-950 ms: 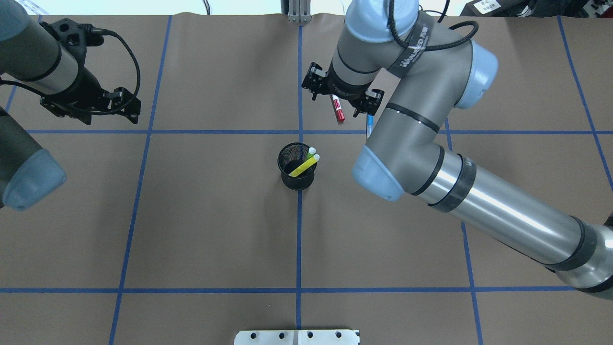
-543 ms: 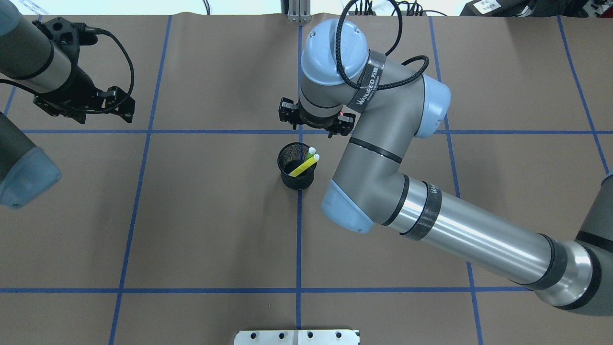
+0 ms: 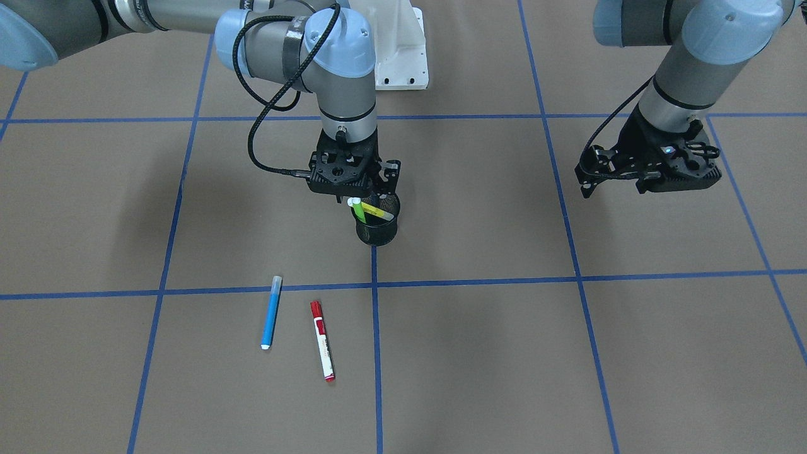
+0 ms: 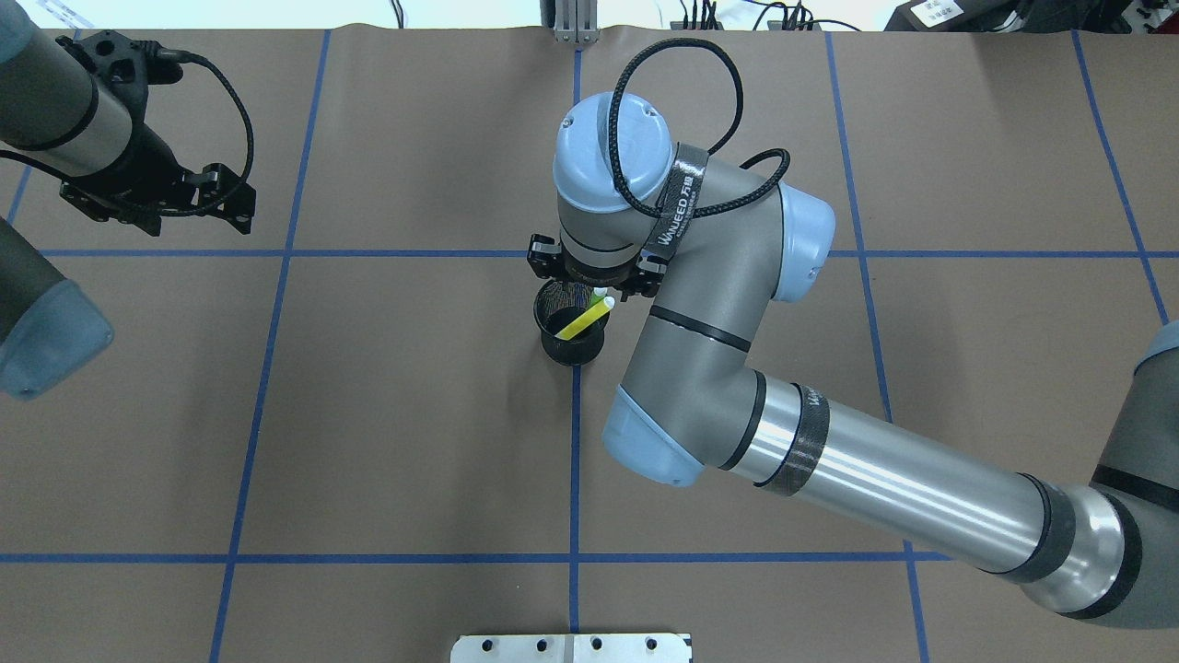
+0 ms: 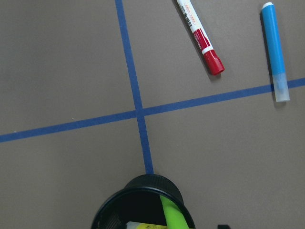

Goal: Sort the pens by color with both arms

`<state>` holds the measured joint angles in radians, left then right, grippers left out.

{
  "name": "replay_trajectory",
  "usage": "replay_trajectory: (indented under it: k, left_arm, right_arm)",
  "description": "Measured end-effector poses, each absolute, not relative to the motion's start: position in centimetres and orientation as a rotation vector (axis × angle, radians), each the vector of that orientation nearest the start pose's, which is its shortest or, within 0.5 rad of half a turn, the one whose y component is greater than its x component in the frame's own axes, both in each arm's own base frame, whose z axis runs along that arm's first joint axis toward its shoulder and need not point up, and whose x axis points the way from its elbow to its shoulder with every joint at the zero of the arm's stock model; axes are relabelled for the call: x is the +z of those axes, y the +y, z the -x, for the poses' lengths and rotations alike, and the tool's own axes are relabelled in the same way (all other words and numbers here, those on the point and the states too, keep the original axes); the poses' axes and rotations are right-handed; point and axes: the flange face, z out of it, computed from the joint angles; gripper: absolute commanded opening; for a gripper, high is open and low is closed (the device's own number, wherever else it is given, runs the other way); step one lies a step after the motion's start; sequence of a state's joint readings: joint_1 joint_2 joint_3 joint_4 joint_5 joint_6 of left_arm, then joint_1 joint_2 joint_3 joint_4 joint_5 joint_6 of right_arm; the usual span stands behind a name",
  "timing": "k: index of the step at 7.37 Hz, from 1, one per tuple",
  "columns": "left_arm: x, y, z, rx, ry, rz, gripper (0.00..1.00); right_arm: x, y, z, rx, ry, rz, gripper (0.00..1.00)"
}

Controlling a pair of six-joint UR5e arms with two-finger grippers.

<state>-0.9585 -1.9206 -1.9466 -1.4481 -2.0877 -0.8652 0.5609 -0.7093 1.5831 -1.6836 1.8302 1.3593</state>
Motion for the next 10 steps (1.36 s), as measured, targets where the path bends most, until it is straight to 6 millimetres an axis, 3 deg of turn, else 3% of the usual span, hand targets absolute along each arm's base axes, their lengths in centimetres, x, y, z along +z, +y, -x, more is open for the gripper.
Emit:
replay_trajectory:
  k: [3,5,6,8,10]
  left_arm:
    - [31.7,-51.5,-25.4,-0.087,0.768,-0.099,1.0]
    - [32.0,-52.0,-23.7,-0.087,0.781,-0.097,1.0]
    - [32.1,-52.2,-23.2,-0.087,0.785,-0.095,1.0]
    - [32.2,-52.2,-23.0,-0.087,0.788,-0.094,1.0]
    - [32.1,-52.2,-22.9,-0.087,0.789,-0.095,1.0]
  right_arm:
    - [14.5,-46.3,55.2,0.221,-0.787,-0.048,0.39]
    - [14.5,-46.2,55.4,0.22,-0.786,-0.048,0.37]
    - [14.5,-46.2,55.4,0.22,-0.785,-0.049,0.39]
    - [14.5,-46.3,55.3,0.223,-0.786,-0.053,0.56]
    - [14.4,-46.4,55.1,0.23,-0.787,-0.058,0.56]
